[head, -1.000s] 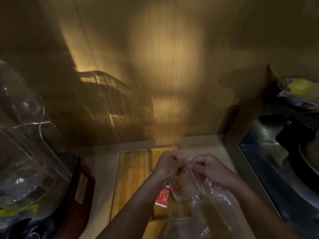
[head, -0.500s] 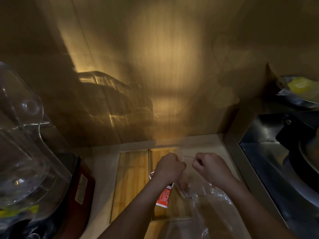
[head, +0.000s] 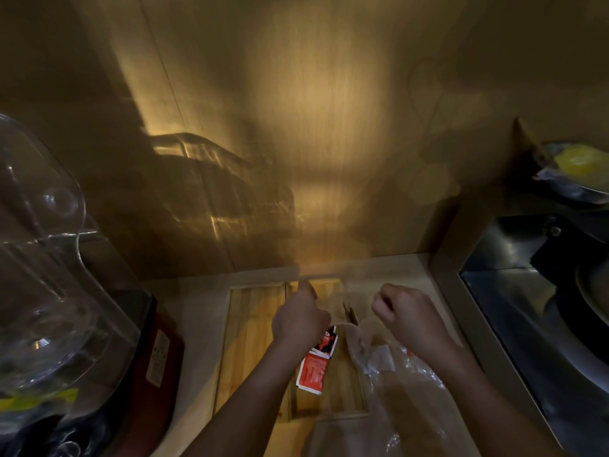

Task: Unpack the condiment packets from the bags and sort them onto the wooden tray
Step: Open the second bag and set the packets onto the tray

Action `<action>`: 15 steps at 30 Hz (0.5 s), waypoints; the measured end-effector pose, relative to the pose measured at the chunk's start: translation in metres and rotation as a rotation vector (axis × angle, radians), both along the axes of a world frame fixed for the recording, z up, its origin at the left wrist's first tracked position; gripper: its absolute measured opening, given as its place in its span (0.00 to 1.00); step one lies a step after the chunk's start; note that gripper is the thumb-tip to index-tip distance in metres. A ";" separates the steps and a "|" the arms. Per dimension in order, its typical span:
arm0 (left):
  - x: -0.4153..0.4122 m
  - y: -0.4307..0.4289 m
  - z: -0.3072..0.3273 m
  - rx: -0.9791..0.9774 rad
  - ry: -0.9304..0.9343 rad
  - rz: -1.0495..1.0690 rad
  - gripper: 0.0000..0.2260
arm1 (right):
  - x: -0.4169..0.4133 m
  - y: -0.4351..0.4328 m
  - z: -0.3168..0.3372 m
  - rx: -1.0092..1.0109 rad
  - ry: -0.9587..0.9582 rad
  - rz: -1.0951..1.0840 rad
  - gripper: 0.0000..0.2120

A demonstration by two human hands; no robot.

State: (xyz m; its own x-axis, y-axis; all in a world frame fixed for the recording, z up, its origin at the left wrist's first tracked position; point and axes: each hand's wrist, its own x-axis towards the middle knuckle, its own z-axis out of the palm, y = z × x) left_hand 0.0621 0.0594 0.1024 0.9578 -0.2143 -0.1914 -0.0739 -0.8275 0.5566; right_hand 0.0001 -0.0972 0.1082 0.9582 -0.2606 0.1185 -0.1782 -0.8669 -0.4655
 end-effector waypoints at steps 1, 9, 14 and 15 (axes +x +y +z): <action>0.002 0.000 -0.003 -0.024 0.009 -0.008 0.12 | 0.000 0.001 0.002 0.022 -0.007 0.023 0.10; 0.005 0.011 -0.014 -0.098 -0.049 -0.029 0.05 | 0.001 -0.014 0.007 0.011 0.010 0.009 0.11; 0.009 0.017 0.001 -0.460 0.205 -0.099 0.07 | 0.003 -0.017 0.018 0.238 0.016 0.066 0.14; 0.008 0.021 0.006 -0.578 0.284 -0.137 0.10 | 0.003 -0.017 0.022 0.255 0.005 0.086 0.14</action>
